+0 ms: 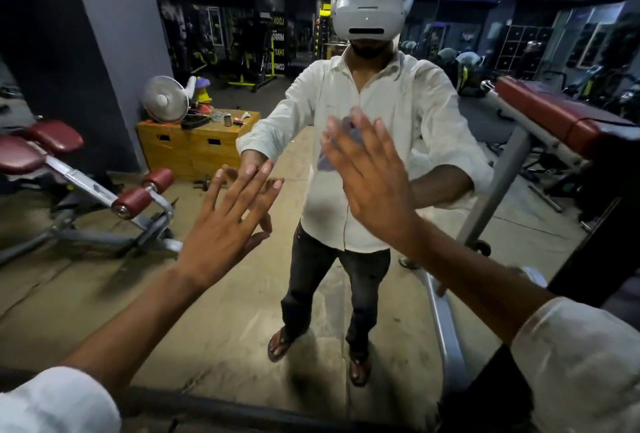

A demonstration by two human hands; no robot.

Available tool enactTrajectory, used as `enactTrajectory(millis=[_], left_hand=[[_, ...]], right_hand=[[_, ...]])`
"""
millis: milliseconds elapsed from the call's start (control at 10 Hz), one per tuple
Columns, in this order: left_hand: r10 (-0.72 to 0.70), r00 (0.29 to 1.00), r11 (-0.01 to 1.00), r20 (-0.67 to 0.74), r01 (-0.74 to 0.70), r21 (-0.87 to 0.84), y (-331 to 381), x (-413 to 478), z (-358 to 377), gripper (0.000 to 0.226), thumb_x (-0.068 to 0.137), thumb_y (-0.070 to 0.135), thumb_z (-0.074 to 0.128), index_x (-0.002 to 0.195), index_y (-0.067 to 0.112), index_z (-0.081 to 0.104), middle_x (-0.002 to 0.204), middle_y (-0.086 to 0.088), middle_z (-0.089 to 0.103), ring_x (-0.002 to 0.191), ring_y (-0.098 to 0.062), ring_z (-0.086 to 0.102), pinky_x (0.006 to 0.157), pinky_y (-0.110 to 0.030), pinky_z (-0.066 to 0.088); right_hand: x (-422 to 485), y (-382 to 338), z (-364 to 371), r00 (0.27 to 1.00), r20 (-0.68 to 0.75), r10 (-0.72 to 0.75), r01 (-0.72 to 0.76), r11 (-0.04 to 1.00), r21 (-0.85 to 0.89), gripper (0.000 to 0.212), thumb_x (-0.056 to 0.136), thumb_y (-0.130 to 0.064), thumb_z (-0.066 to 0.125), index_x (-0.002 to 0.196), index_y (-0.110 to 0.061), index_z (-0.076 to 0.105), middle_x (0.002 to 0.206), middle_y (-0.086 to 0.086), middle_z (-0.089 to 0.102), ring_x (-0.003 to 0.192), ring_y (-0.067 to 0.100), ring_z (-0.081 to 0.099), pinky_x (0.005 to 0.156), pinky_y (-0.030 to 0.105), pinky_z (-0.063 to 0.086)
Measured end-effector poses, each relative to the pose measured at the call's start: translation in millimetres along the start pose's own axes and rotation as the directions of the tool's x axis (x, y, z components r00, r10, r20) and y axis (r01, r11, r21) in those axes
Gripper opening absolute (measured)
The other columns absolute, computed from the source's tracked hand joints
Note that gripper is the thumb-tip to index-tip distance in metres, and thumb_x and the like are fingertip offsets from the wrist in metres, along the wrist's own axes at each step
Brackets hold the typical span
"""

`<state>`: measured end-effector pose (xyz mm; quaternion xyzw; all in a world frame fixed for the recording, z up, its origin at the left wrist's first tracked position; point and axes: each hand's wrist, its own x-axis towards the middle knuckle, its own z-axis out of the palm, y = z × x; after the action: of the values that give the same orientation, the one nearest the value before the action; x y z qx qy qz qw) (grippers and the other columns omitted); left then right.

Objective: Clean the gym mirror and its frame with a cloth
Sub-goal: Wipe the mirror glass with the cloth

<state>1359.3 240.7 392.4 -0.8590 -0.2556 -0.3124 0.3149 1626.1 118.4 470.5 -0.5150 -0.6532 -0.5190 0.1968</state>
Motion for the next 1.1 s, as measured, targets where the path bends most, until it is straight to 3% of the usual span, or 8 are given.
enactTrajectory(millis=[100,200,300,400,600,700,900,1100], left_hand=[[0.038,0.998,0.999,0.050,-0.038,-0.001,-16.6,-27.5,9.2,0.109,0.088,0.040,0.084,0.171,0.015,0.016,0.179,-0.013,-0.002,0.165,-0.033,-0.001,0.128,-0.067,0.017],[0.111,0.991,0.994,0.075,-0.113,0.013,-32.8,-44.8,15.2,0.106,0.091,0.043,0.080,0.171,0.016,0.015,0.179,-0.013,0.002,0.165,-0.032,-0.002,0.129,-0.065,0.014],[0.184,0.980,0.982,0.070,-0.187,0.033,-52.6,-53.4,18.5,0.104,0.093,0.047,0.076,0.171,0.016,0.015,0.179,-0.012,0.001,0.165,-0.032,0.000,0.130,-0.064,0.013],[0.185,0.982,0.983,0.050,-0.185,0.010,-80.8,-54.3,20.3,0.102,0.094,0.042,0.077,0.171,0.017,0.015,0.179,-0.012,0.000,0.165,-0.032,0.002,0.130,-0.065,0.013],[0.086,0.996,0.995,-0.008,-0.086,-0.051,-113.6,-51.3,15.6,0.101,0.094,0.042,0.077,0.170,0.014,0.018,0.179,-0.014,0.001,0.165,-0.035,0.003,0.130,-0.065,0.010],[0.088,0.996,0.995,0.001,-0.088,-0.057,-110.6,-55.4,18.8,0.103,0.093,0.040,0.078,0.171,0.014,0.015,0.179,-0.014,0.000,0.165,-0.034,0.002,0.130,-0.065,0.011],[0.098,0.995,0.994,0.009,-0.097,-0.052,-112.7,-56.1,16.4,0.106,0.092,0.037,0.079,0.171,0.014,0.013,0.179,-0.014,-0.001,0.165,-0.034,0.000,0.130,-0.064,0.010],[0.080,0.996,0.995,0.036,-0.078,-0.062,-110.2,-55.7,15.8,0.106,0.091,0.034,0.081,0.171,0.014,0.014,0.179,-0.014,-0.002,0.165,-0.034,-0.002,0.131,-0.064,0.007]], right_hand=[[-59.6,-64.2,44.8,0.977,0.156,-0.144,0.124,0.983,0.132,0.051,0.111,-0.018,0.042,0.162,-0.015,0.037,0.170,0.013,0.029,0.162,0.031,0.012,0.132,0.046,0.010],[-98.9,-85.4,73.6,0.862,0.325,-0.389,0.087,0.745,0.662,0.061,0.113,-0.038,0.043,0.165,-0.013,0.022,0.170,0.026,0.019,0.160,0.020,0.021,0.131,0.039,0.017],[-97.8,-72.9,75.1,0.651,0.081,-0.755,0.734,0.653,0.188,0.055,0.116,-0.030,0.025,0.164,-0.005,0.014,0.171,0.027,0.013,0.157,0.030,0.031,0.130,0.044,0.022],[-14.1,-84.1,47.8,0.966,0.112,-0.232,0.206,0.957,0.204,0.051,0.113,-0.019,0.034,0.164,-0.013,0.030,0.168,0.015,0.033,0.153,0.033,0.036,0.127,0.047,0.024],[74.8,-74.9,29.7,0.976,-0.092,0.197,-0.192,0.980,0.059,0.059,0.102,0.000,0.057,0.159,-0.009,0.042,0.167,0.015,0.036,0.158,0.040,0.022,0.131,0.054,0.011],[19.0,-124.9,70.9,0.998,0.038,-0.047,0.052,0.991,-0.127,0.056,0.112,-0.014,0.048,0.164,-0.007,0.030,0.170,0.016,0.029,0.159,0.039,0.020,0.129,0.053,0.021],[-80.9,-172.7,90.9,0.745,0.402,-0.533,0.599,0.799,-0.051,0.057,0.112,-0.021,0.043,0.165,-0.007,0.027,0.172,0.013,0.026,0.160,0.032,0.022,0.131,0.049,0.009],[60.7,-94.2,50.8,0.978,0.017,-0.208,0.208,0.965,-0.160,0.053,0.109,-0.011,0.048,0.161,-0.009,0.036,0.166,0.016,0.037,0.156,0.038,0.029,0.129,0.054,0.019]])
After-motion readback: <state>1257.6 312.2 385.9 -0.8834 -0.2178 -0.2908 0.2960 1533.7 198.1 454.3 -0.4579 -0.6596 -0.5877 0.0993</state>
